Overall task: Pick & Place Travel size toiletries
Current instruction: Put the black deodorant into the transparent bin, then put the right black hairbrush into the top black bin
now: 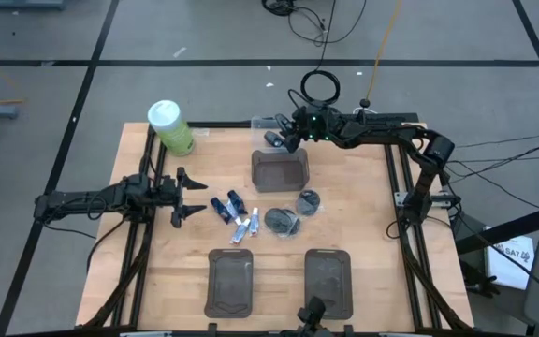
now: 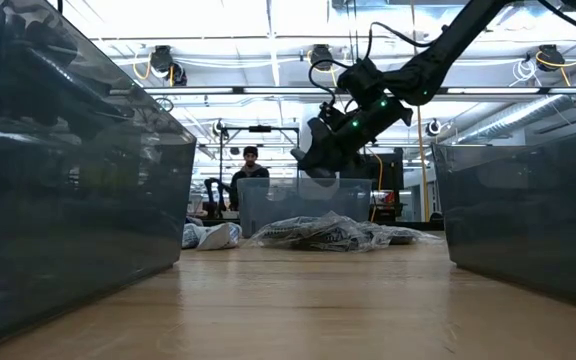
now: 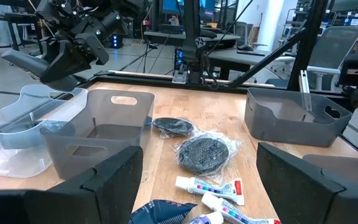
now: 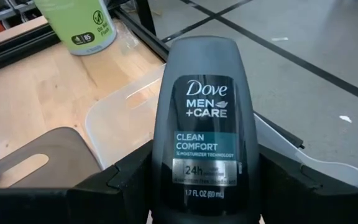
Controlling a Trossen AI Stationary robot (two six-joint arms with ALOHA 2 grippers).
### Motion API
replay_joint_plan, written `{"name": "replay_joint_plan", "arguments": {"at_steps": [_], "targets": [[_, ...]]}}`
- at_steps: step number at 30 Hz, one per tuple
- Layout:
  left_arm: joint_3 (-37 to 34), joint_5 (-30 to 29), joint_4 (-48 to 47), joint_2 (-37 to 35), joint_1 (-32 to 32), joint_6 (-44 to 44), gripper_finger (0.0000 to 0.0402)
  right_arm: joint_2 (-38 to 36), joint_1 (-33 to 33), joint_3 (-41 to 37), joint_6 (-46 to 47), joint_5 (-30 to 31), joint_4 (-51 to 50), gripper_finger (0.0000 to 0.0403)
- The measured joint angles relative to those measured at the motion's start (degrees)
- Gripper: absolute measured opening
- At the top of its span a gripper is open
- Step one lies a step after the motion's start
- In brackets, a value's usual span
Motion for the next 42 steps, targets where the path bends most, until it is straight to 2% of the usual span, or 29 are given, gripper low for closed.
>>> {"name": "replay_joint_plan", "arguments": {"at_steps": [12, 17, 25, 35, 42], "targets": [[0.01, 0.0, -0.02, 0.0, 0.02, 0.0, 0.0306, -0.07, 0.0, -0.04, 0.0, -0.04, 0.2, 0.0256], [0.01, 0.0, -0.01, 0.0, 0.01, 0.01, 0.0306, -1.34, 0.02, -0.04, -0.3, -0.37, -0.18, 0.0257], [0.02, 0.0, -0.02, 0.0, 0.02, 0.0, 0.0306, -7.6, 0.88, -0.07, -1.76, -0.45, -5.04, 0.0252], [0.02, -0.01, -0.01, -0.01, 0.0, 0.0, 0.0306, -16.46, 2.8, -0.23, -3.23, -0.46, -18.47, 0.0251], [0.02, -0.01, -0.02, -0.02, 0.0, 0.0, 0.0306, -23.37, 4.26, -5.97, -3.13, -0.33, -18.6, 0.0251]]}}
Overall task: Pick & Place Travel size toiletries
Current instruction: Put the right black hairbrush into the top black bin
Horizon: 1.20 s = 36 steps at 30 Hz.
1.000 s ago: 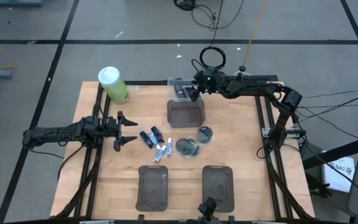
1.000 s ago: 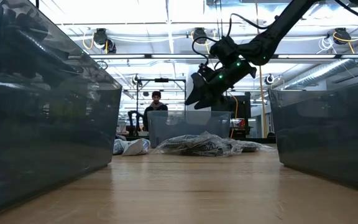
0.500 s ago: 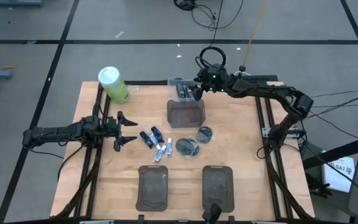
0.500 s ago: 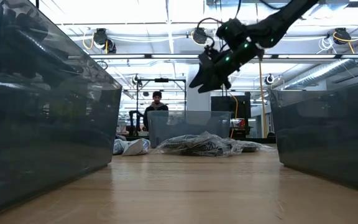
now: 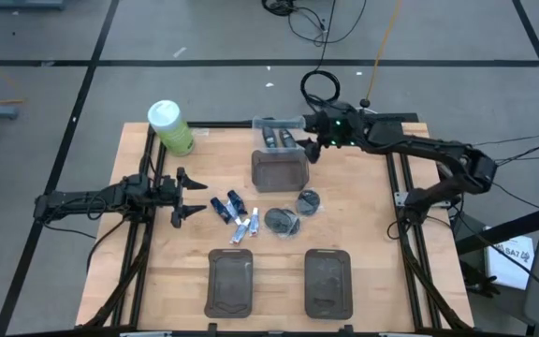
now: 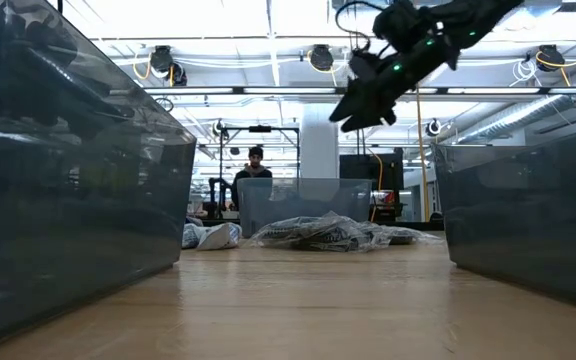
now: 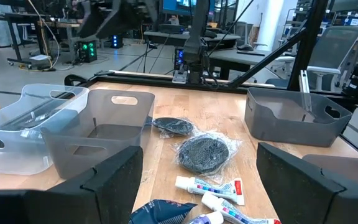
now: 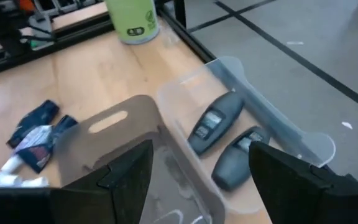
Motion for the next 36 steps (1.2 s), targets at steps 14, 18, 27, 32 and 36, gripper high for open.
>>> {"name": "replay_joint_plan", "arguments": {"at_steps": [14, 18, 27, 32, 36], "targets": [[0.0, -0.02, 0.02, 0.01, 0.02, 0.0, 0.0306, -17.45, 6.23, -18.44, 0.68, -5.43, 9.62, 0.0251], [0.0, -0.01, 0.02, 0.0, 0.01, 0.0, 0.0306, -20.06, 9.9, -23.47, 1.83, -9.23, 14.68, 0.0251], [-0.02, 0.01, -0.03, 0.0, -0.01, 0.0, 0.0306, -21.64, 17.31, -29.65, 4.37, -9.14, 17.14, 0.0251], [0.0, -0.02, 0.0, 0.01, -0.01, 0.0, 0.0306, -21.64, 19.99, -32.72, 7.63, -8.44, 17.37, 0.0251], [0.0, -0.02, 0.01, 0.01, 0.01, 0.0, 0.0306, -21.64, 22.82, -35.47, 9.09, -2.54, 18.79, 0.0251]]}}
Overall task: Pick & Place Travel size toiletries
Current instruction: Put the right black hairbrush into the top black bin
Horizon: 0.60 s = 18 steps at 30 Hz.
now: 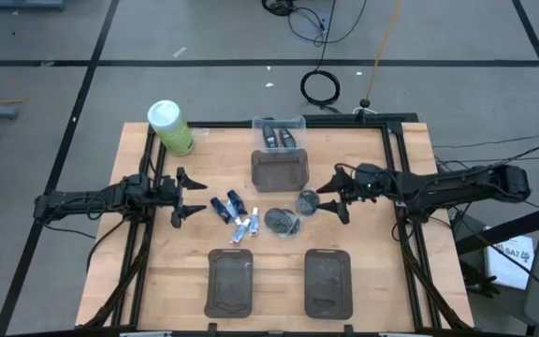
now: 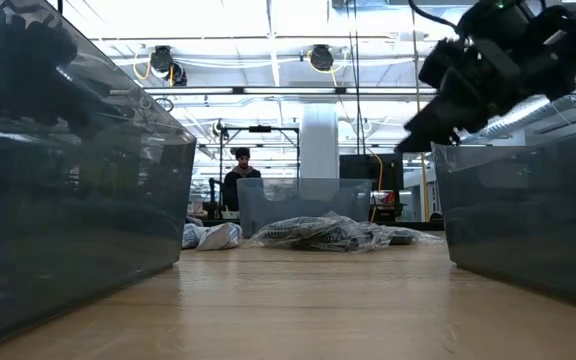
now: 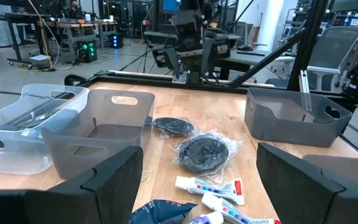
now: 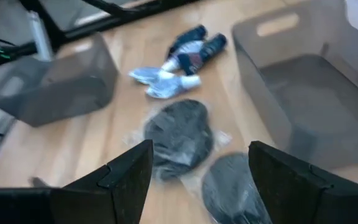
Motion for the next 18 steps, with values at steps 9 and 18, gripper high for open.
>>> {"name": "replay_joint_plan", "arguments": {"at_steps": [9, 18], "targets": [[0.0, 0.0, -0.02, -0.02, 0.0, 0.0, 0.0306, 3.47, 7.65, 1.83, 3.54, 11.23, -7.85, 0.0251], [0.0, 0.02, -0.02, -0.02, -0.02, 0.0, 0.0306, 17.96, 9.78, 9.79, -3.57, 15.13, -15.9, 0.0251]]}}
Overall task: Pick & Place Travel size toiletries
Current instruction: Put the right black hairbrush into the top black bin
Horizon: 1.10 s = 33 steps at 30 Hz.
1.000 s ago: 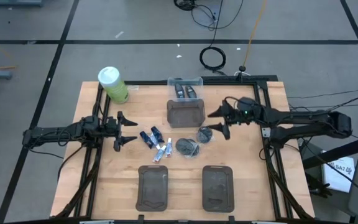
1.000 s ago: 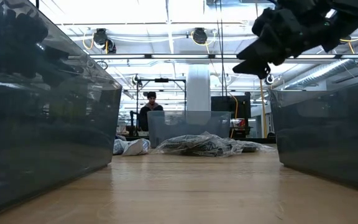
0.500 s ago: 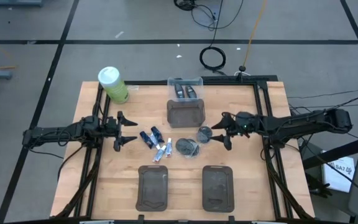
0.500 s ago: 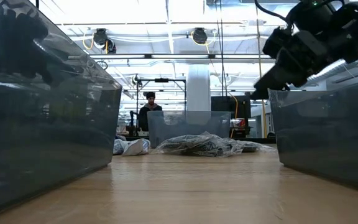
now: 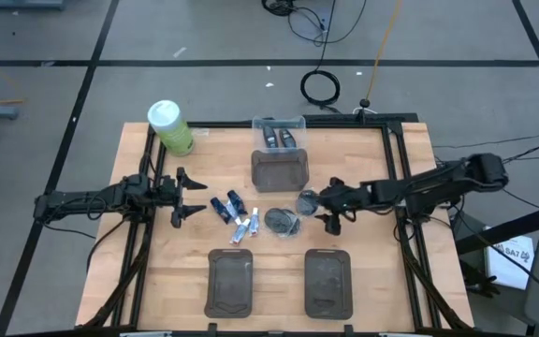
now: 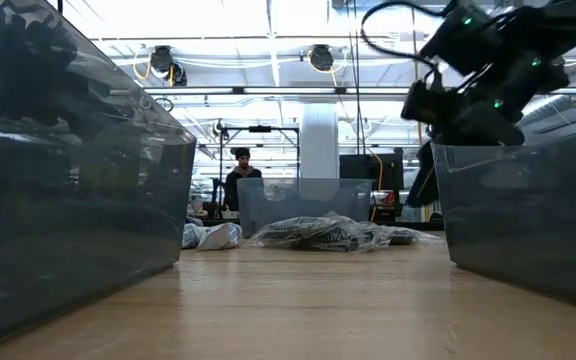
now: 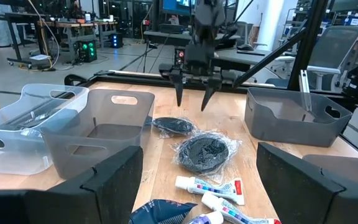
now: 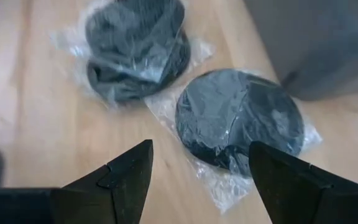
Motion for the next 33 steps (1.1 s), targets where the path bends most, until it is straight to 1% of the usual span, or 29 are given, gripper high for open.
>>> {"name": "replay_joint_plan", "arguments": {"at_steps": [5, 10, 13, 17, 22, 33], "targets": [[-0.01, -0.02, 0.02, 0.02, 0.01, 0.0, 0.0306, 5.45, -0.61, 2.46, -4.83, 2.7, 0.02, 0.0251], [-0.01, 0.0, 0.0, 0.0, 0.02, 0.0, 0.0306, 8.55, -2.07, 3.19, -5.97, 2.3, -0.09, 0.0251], [0.0, -0.02, 0.0, 0.02, 0.02, 0.0, 0.0306, 10.19, -2.84, 3.22, -6.94, 0.69, -0.43, 0.0251], [0.0, 0.0, 0.0, 0.02, 0.01, 0.0, 0.0306, 11.13, -3.22, 3.39, -7.07, -0.16, 0.16, 0.0236], [0.0, -0.01, 0.02, 0.0, 0.02, 0.0, 0.0306, 10.54, -3.18, 3.32, -7.01, -0.44, -0.32, 0.0185], [-0.02, -0.01, 0.02, 0.01, 0.02, 0.0, 0.0306, 10.65, -3.06, 3.12, -6.9, -0.8, -0.71, 0.0034]]}}
